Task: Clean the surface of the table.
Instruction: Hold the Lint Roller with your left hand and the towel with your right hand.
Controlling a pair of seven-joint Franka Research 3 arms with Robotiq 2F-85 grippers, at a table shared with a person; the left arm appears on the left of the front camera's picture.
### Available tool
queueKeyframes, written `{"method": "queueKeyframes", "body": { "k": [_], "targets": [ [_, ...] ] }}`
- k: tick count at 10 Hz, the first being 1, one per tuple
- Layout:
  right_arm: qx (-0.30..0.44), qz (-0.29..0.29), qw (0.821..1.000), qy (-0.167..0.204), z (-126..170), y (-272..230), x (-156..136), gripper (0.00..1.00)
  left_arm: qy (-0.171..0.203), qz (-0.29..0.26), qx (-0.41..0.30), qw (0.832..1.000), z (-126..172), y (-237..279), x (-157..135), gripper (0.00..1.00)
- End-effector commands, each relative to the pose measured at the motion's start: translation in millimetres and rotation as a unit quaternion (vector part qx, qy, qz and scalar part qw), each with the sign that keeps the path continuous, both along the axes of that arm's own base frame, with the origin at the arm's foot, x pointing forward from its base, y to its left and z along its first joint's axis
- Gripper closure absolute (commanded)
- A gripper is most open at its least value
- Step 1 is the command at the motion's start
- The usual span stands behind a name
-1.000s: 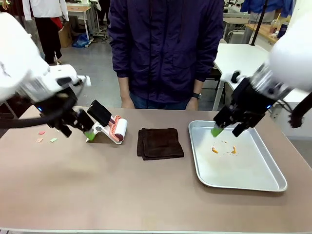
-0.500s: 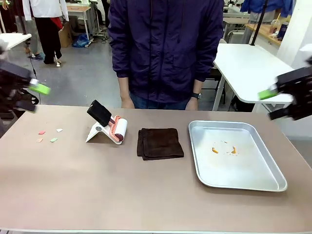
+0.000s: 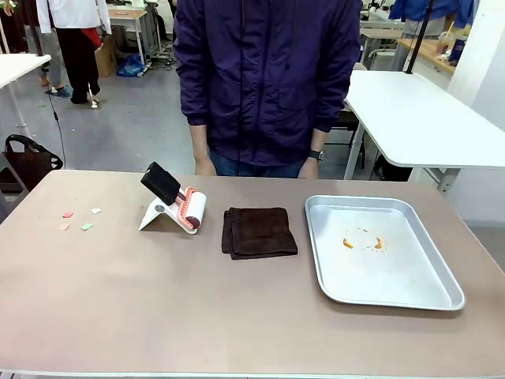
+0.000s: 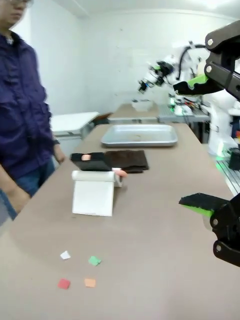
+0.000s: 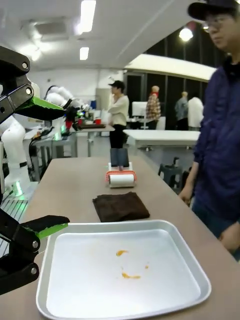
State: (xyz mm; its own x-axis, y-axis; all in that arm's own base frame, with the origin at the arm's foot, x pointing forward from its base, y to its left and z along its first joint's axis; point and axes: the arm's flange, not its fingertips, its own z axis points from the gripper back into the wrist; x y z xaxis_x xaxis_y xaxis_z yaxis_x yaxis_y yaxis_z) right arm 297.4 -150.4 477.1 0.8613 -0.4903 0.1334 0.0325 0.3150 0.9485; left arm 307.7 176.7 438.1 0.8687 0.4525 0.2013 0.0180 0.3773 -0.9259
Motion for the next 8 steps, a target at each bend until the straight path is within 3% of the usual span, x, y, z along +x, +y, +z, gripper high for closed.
{"method": "queueKeyframes", "body": {
  "k": [1, 3, 4, 5, 8],
  "targets": [
    [0.018, -0.013, 1.000, 0.014, -43.9, 9.8, -16.3, 0.00, -0.034, 0.027, -0.033, 0.998, -17.2, -60.5, -13.3, 0.00],
    [0.022, -0.039, 0.998, 0.055, -63.2, -3.0, -12.7, 0.00, -0.044, 0.058, -0.038, 0.997, -17.0, -80.0, -5.2, 0.00],
    [0.010, -0.050, 0.997, 0.058, -69.3, -5.3, -13.0, 0.00, -0.042, 0.074, -0.030, 0.996, -19.1, -85.7, -4.2, 0.00],
    [0.022, -0.028, 0.998, 0.053, -48.6, -27.8, 0.4, 0.00, -0.023, 0.042, -0.051, 0.998, 5.1, -21.8, 32.2, 0.00],
    [0.022, -0.028, 0.998, 0.053, -48.6, -27.8, 0.4, 0.00, -0.023, 0.042, -0.051, 0.998, 5.1, -21.8, 32.2, 0.00]
  ]
}}
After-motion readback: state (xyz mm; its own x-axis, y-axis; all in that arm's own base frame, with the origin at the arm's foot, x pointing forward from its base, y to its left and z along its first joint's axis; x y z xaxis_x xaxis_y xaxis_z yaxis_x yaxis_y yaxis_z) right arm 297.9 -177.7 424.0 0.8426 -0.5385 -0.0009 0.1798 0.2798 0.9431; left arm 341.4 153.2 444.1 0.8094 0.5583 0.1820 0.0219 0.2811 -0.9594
